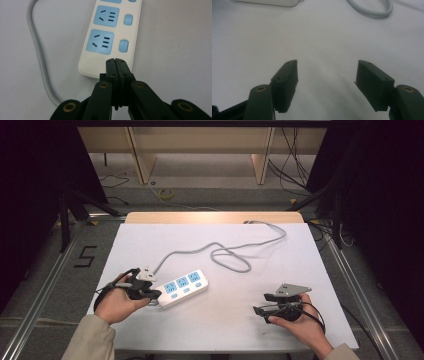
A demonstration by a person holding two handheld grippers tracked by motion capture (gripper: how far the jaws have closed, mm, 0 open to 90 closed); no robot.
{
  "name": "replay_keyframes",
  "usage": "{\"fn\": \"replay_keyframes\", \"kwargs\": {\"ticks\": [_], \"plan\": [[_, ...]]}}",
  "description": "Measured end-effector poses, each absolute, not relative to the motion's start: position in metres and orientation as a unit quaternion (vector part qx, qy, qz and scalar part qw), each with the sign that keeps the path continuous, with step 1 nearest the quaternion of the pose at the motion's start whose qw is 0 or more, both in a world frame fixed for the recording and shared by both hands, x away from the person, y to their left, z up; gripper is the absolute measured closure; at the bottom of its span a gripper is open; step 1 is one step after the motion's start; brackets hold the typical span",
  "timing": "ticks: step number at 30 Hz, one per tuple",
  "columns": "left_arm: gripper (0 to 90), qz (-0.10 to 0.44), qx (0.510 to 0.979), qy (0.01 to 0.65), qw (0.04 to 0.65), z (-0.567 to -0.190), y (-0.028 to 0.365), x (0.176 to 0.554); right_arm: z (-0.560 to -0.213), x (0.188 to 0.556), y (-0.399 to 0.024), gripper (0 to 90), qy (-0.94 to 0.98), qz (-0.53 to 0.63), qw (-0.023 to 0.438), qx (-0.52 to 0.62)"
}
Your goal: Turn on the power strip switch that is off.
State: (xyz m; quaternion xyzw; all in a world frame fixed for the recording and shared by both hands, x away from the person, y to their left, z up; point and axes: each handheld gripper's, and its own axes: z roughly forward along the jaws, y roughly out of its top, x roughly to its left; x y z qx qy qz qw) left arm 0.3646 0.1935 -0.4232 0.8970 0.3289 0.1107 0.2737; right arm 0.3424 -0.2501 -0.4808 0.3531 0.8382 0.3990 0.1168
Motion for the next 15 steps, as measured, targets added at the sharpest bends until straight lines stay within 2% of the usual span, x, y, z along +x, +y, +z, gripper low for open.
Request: {"fn": "replay_keyframes", "kwargs": {"ticks": [15], "plan": [[89.7,0.11,0.9,0.324,0.271,-0.4185,0.1883,0.3718,-0.4815,0.3427,-0.2502,34.4,0.838,0.399,0.117,0.353]]}}
